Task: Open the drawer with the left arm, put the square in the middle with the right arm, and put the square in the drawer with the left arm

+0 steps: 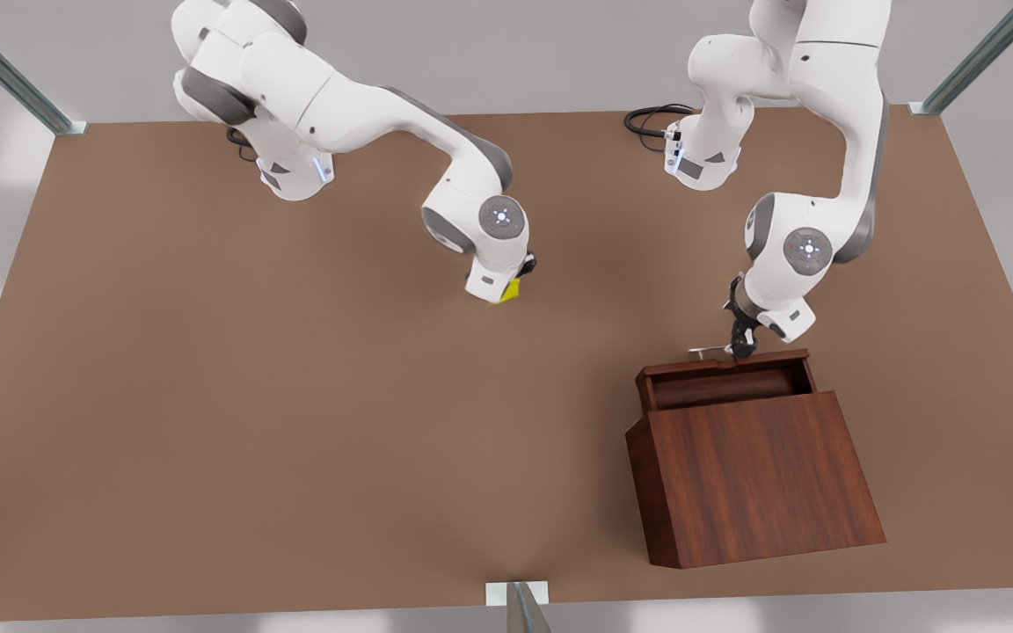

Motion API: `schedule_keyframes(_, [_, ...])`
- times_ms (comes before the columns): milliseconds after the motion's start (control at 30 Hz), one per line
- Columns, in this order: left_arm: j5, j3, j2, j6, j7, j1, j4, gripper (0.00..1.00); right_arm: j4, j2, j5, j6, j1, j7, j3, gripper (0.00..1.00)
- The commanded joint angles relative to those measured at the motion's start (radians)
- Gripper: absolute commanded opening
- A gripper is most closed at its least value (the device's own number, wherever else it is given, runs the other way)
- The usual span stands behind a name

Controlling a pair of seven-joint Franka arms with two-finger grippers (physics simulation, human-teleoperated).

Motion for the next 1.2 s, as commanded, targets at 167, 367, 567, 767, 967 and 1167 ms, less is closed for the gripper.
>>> schedule_keyframes(167, [-0.009,-0.005,0.004,0.029,-0.002,-0.006,0.008,1.0,0.3,0.218,-0.057,-0.017,0.192,0.157,-0.083,0.59])
schedule_keyframes(367, [-0.009,-0.006,0.012,0.061,0.0,-0.011,0.005,1.0,0.331,0.288,-0.05,0.016,0.227,0.163,-0.081,0.59])
schedule_keyframes(567, [-0.01,-0.014,0.013,0.073,0.0,-0.014,0.005,1.0,0.35,0.336,-0.055,0.062,0.269,0.165,-0.091,0.59])
schedule_keyframes(767, [-0.01,-0.015,0.024,0.09,0.002,-0.027,0.005,1.0,0.4,0.35,-0.057,0.018,0.264,0.149,-0.111,0.62])
schedule_keyframes(967, [-0.018,-0.015,0.01,0.026,-0.002,-0.027,0.0,1.0,0.346,0.339,-0.057,0.038,0.203,0.04,-0.124,0.62])
schedule_keyframes(1167, [-0.033,-0.015,0.005,0.012,-0.002,-0.035,0.0,1.0,0.317,0.313,-0.055,0.047,0.18,-0.053,-0.124,1.0])
